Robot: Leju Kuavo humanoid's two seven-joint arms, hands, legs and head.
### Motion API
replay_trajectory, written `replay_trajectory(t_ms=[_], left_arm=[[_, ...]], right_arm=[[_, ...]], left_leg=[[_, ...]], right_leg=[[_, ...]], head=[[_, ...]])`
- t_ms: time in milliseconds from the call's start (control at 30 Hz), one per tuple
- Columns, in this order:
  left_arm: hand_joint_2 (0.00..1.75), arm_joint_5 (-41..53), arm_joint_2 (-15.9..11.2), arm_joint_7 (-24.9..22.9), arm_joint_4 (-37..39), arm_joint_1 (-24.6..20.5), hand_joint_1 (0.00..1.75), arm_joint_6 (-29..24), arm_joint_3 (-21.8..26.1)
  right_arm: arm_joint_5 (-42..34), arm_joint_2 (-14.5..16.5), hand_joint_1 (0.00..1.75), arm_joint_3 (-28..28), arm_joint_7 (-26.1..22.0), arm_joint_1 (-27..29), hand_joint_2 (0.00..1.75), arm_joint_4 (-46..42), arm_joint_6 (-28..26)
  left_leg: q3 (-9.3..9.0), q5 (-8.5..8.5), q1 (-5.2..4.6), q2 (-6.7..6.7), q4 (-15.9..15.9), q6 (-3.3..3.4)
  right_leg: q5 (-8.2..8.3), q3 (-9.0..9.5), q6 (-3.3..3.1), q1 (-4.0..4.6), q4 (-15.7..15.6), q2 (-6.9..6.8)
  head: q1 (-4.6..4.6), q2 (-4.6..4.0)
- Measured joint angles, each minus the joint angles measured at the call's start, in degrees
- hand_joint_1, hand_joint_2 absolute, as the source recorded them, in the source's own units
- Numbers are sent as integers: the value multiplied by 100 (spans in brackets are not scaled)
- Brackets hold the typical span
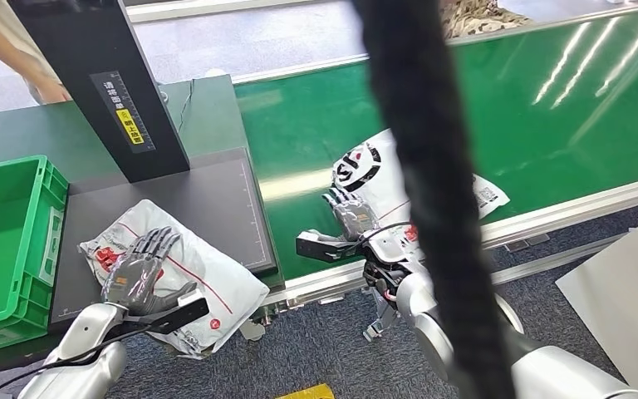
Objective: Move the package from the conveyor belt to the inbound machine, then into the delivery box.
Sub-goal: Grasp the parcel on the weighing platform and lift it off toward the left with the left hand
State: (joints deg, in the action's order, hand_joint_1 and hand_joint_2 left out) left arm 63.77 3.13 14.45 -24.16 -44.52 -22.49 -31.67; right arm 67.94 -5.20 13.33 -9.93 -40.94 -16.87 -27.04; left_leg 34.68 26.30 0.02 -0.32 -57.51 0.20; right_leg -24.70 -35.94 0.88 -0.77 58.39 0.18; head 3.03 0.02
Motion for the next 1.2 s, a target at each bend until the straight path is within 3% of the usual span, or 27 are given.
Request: replay_trajectory(t_ms=[100,867,1000,1200], left_arm=[[175,-65,0,-1,30,2,0,-21,2],[175,-274,83,87,53,9,1,56,45],[175,-274,92,73,74,10,174,117,45],[175,-274,114,67,83,19,175,146,37]], right_arm=[[25,4,0,-3,-38,0,0,0,-21],[46,28,0,-43,-158,-1,0,0,-167],[59,32,0,-46,-174,-1,0,0,-189],[64,34,0,-54,-191,-1,0,0,-249]], left_leg=[[0,0,0,0,0,0],[-13,-3,0,-2,2,0],[-16,-10,0,-1,2,-3],[-18,-19,0,-3,2,-3]], right_leg=[[0,0,0,0,0,0],[2,18,-2,0,0,-1],[7,20,-3,0,0,-1],[11,26,-3,0,-1,-3]], head=[[-1,0],[0,0],[0,0],[1,0]])
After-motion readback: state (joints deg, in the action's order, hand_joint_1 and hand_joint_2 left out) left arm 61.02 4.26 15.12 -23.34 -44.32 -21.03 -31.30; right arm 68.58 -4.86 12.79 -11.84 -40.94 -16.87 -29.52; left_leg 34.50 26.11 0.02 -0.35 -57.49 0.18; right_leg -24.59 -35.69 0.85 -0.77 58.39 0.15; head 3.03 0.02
